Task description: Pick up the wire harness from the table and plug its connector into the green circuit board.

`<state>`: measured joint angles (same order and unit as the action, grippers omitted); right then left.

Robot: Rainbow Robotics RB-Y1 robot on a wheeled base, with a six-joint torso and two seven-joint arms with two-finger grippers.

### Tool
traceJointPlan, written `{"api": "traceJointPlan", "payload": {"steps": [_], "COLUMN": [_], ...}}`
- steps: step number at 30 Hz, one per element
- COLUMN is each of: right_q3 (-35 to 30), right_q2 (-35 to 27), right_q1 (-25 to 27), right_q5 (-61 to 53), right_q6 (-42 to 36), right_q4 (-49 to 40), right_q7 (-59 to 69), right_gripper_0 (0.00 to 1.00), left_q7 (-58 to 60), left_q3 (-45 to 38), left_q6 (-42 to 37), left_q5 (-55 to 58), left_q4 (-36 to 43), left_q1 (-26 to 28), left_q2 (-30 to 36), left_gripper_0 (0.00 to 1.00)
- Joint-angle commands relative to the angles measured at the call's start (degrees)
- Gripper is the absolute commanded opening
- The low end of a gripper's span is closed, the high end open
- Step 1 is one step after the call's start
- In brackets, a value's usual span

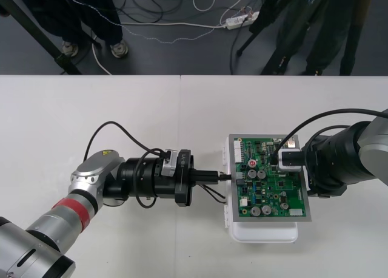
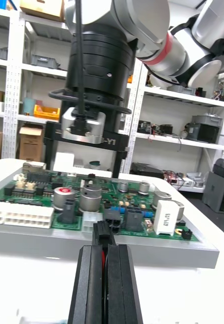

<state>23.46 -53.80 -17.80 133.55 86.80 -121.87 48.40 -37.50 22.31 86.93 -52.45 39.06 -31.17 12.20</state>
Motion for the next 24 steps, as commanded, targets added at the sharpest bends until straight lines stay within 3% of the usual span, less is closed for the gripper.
{"api": "traceJointPlan", "payload": {"steps": [1, 24], "right_q3": [0.71, 0.71], "right_q2": [0.72, 0.63], "right_q1": [-1.80, -1.80], "right_q5": [0.66, -1.36], "right_q6": [0.39, 0.21], "right_q4": [-1.88, -2.68], "right_q7": [0.64, -0.94], "right_gripper_0": [1.00, 1.00], "left_q7": [-1.96, -1.88], "left_q3": [2.65, 3.17], "left_q6": [3.07, 3.07], "left_q5": [1.03, 1.21], "left_q4": [1.99, 1.90], "left_q1": [-2.40, -2.40], "left_q2": [-1.66, -2.10], "left_gripper_0": [0.00, 0.00]}}
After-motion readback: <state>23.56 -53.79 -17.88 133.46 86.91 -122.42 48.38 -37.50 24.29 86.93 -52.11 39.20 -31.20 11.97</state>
